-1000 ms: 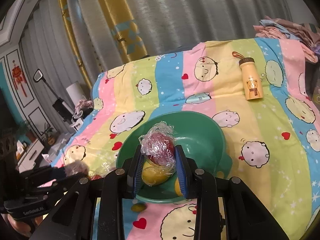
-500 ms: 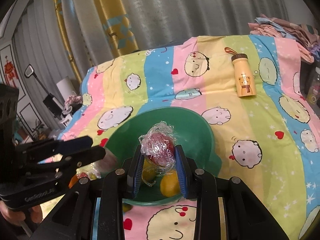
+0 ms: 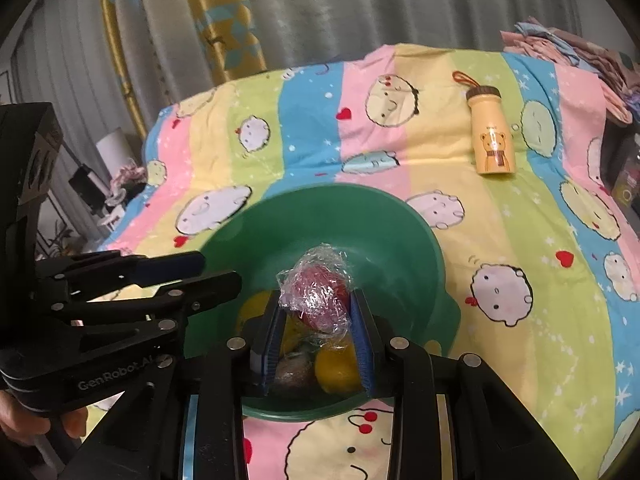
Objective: Organize fruits
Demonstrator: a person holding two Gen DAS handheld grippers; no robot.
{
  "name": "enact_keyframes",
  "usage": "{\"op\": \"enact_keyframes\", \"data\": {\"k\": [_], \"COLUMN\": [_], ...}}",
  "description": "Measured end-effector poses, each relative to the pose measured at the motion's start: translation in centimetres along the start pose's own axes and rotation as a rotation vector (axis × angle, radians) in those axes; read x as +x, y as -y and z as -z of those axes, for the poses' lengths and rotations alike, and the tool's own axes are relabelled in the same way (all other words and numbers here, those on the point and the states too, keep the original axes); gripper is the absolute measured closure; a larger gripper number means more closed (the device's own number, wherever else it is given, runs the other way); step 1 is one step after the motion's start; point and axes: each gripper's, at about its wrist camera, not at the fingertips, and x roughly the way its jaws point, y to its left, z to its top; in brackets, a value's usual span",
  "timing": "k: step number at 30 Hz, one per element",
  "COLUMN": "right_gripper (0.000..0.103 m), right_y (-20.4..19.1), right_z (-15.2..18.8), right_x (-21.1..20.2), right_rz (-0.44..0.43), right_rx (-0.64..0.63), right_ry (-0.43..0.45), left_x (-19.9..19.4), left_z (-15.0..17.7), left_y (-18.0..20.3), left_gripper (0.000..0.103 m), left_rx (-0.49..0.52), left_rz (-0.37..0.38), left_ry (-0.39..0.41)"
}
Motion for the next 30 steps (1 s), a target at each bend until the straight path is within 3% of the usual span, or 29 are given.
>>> {"op": "enact_keyframes", "data": {"k": [2,7,11,13,16,30], "right_gripper": [0.069,0.06,0.059,0.052,0.046,0.046], "right_y": [0.1,0.3,0.4,0.5,0.5,-1.0], "right_z": [0.0,-0.2,-0.5,-0.7,-0.8,-0.9], "right_x": [-0.2,-0.9,-1.4,-1.8,-2.8,-5.3], "right_rz": [0.008,0.0,-0.021,-0.023,-0.036,-0.118], "right_rx": [0.005,0.02,0.04,0.041,0.048,0.014], "right_ry": [0.006,0.029,0.046,0.059,0.091,0.146], "left_x": [-0.1,-0.9,-1.8,-2.5,-3.4,-7.9], "left_z": [0.1,0.0,-0.1,0.0,0.3,5.2], "left_y": [-0.3,-0.9,-1.4,-1.9,-2.9,-10.5], "left_gripper": [0.044,0.037,0.019,0.014,0.013,0.011], "left_rx": [-0.007,-0.021,-0.034,-0.043,-0.066,-0.296], "left_rz": [-0.017,-0.021,-0.032,-0.037,-0.044,-0.044], "left_ry": [0.005,0.029,0.048,0.06,0.075,0.12]}}
